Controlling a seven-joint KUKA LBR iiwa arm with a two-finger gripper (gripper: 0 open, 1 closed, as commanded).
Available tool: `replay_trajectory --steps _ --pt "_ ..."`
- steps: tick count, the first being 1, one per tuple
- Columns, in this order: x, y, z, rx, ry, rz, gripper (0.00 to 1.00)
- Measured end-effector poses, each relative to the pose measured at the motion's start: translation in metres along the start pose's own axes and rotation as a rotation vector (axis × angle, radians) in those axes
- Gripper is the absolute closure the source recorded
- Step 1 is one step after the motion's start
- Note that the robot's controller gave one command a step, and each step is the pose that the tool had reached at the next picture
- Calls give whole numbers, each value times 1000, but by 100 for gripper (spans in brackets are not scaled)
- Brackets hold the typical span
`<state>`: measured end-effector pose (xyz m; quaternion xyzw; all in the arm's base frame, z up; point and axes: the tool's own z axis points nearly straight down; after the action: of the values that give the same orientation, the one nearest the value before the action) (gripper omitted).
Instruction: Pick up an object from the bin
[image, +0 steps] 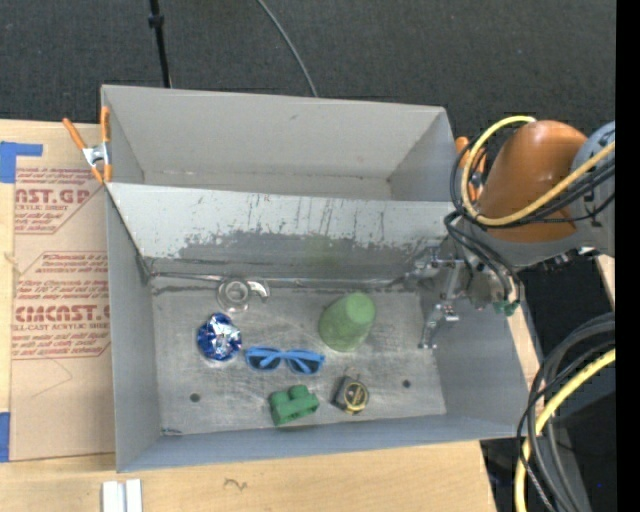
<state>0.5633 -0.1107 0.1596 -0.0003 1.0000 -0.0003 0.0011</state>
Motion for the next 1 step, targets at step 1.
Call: replay_trajectory --steps 1 --pt "-22 100 10 -4 0 256 0"
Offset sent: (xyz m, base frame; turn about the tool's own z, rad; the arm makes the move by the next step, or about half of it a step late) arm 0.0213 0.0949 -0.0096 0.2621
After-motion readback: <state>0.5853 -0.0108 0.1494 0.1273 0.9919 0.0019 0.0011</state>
